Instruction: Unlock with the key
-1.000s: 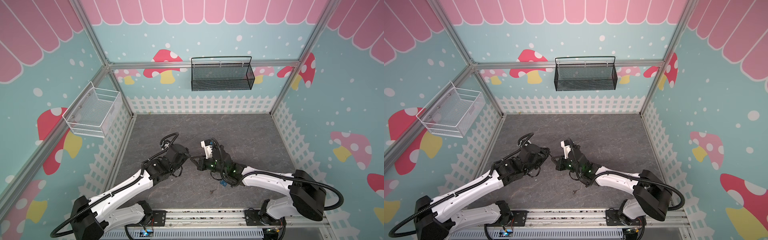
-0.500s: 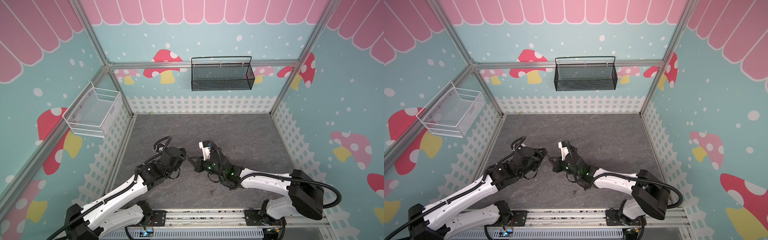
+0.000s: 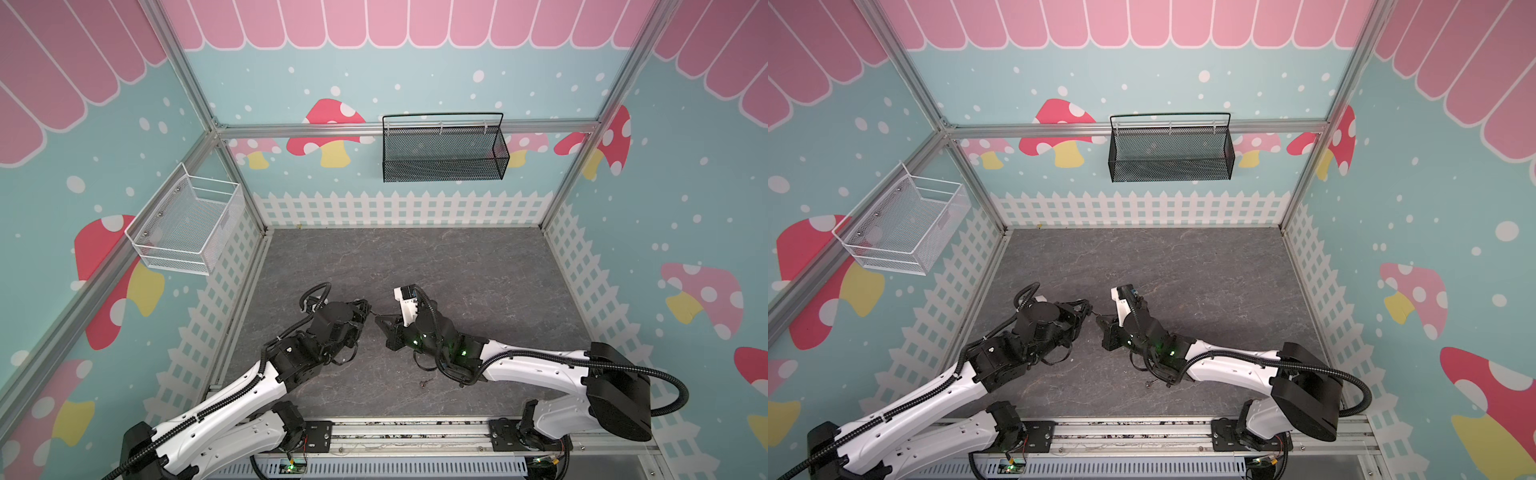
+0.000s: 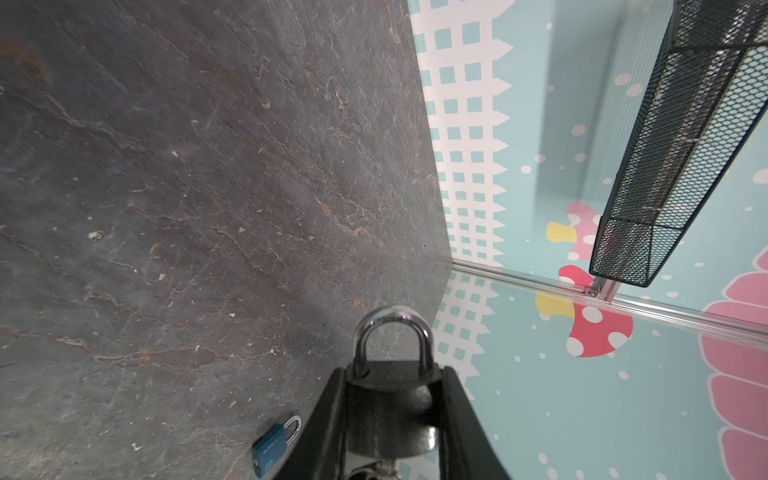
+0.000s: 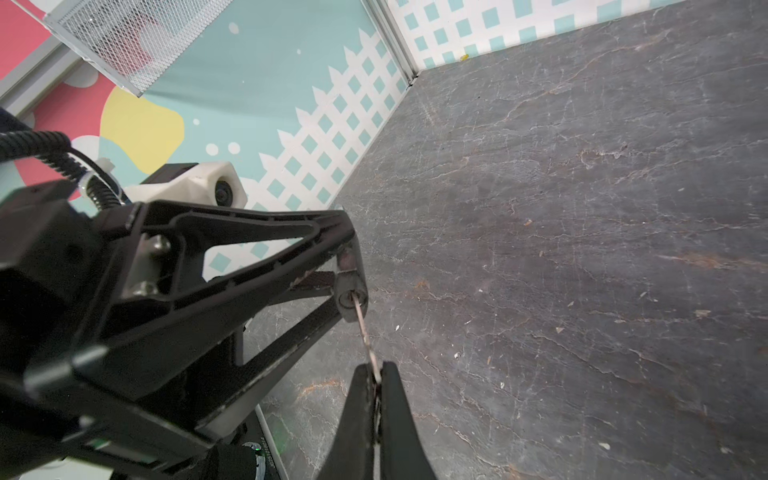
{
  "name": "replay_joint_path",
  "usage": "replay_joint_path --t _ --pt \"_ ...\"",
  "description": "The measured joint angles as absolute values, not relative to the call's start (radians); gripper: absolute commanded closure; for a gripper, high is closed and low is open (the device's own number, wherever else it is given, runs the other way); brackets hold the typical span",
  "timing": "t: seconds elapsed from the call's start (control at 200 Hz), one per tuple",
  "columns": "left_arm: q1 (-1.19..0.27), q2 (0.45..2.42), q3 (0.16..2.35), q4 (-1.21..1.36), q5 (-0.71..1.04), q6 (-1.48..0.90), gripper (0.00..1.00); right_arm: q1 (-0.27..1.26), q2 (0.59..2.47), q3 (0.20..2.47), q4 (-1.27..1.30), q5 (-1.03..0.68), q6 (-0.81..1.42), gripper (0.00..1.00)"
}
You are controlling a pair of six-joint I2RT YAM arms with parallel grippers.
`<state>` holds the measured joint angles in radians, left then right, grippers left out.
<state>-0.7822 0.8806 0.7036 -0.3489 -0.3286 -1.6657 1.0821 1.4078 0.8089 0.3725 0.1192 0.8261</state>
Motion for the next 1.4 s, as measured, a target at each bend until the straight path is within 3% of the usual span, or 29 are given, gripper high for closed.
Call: replay_joint_path --t 0.385,0.535,1.035,1.401 --pt "-0.781 0.776 0.635 -0.327 -0.375 -1.745 1.00 1.083 1.442 0.966 0.173 0.060 0.765 1.00" --pt "-0.785 0.764 0.619 -0.330 -0.374 -1.777 1.00 1.121 1.443 0.966 0.150 0.129 0.751 1.00" --pt "-0.785 0.834 0.626 -0.318 -0.412 -1.829 1.00 1.153 1.533 1.031 0.131 0.244 0.764 1.00" --pt "-0.779 0.859 0.644 -0.316 -0.456 -1.829 1.00 1.129 1.562 1.048 0.180 0.196 0.748 1.00"
